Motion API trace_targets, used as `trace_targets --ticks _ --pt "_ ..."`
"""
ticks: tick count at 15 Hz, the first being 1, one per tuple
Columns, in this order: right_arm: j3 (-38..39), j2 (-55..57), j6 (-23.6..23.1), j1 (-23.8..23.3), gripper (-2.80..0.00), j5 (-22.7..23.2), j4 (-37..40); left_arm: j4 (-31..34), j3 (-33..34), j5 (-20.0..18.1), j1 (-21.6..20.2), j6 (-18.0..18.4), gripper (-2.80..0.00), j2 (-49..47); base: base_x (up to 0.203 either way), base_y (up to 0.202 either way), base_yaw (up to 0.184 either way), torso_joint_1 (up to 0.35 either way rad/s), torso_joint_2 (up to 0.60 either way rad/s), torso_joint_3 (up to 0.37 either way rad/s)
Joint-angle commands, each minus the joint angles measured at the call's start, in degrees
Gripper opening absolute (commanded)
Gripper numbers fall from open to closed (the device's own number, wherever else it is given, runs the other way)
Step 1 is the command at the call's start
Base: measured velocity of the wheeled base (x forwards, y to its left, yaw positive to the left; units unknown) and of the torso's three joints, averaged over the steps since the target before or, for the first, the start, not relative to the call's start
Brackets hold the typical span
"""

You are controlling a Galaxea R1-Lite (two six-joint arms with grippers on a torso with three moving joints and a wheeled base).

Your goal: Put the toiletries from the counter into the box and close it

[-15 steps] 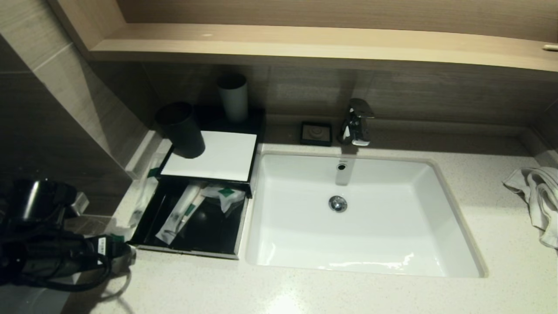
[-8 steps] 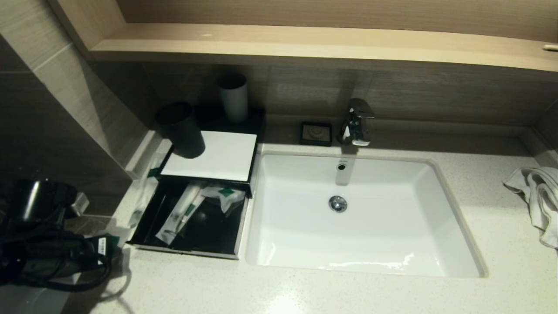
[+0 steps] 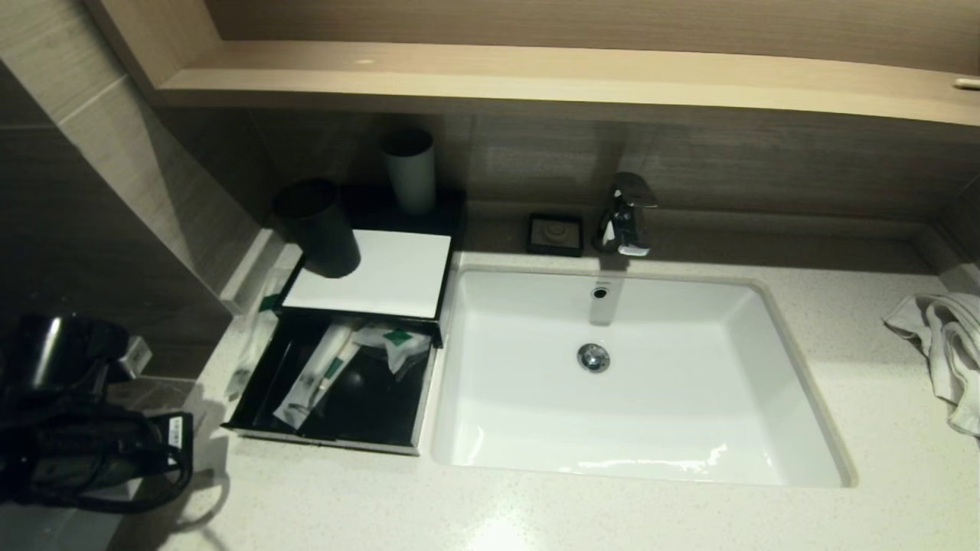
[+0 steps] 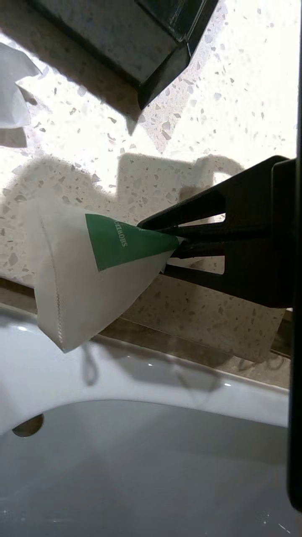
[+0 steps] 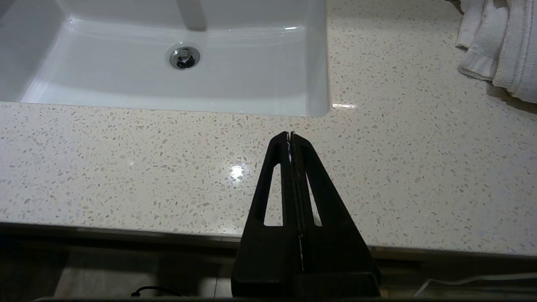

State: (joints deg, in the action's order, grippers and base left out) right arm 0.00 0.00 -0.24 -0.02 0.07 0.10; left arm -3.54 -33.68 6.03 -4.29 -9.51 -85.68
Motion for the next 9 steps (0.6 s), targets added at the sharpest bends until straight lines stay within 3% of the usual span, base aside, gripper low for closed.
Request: trace_targets --ticks 1,4,9 --pt "0.00 0.00 -0.02 0.02 -2.80 0.01 -0.01 0.02 -0.07 -0.03 -0.02 -0.07 -2.80 2.10 0.000 0.000 0.000 0.000 0.00 0.000" --pt "0.00 0.00 -0.02 0.02 -2.80 0.01 -0.01 0.03 -0.46 -0.72 -0.02 -0.08 -2.80 6.22 0.000 0.000 0.000 0.000 0.00 0.000" --pt "0.00 0.00 -0.02 -0.05 -2.80 0.01 -0.01 0.03 -3.52 -7.27 0.61 0.02 -2.80 11.96 0.000 0.000 0.000 0.000 0.00 0.000"
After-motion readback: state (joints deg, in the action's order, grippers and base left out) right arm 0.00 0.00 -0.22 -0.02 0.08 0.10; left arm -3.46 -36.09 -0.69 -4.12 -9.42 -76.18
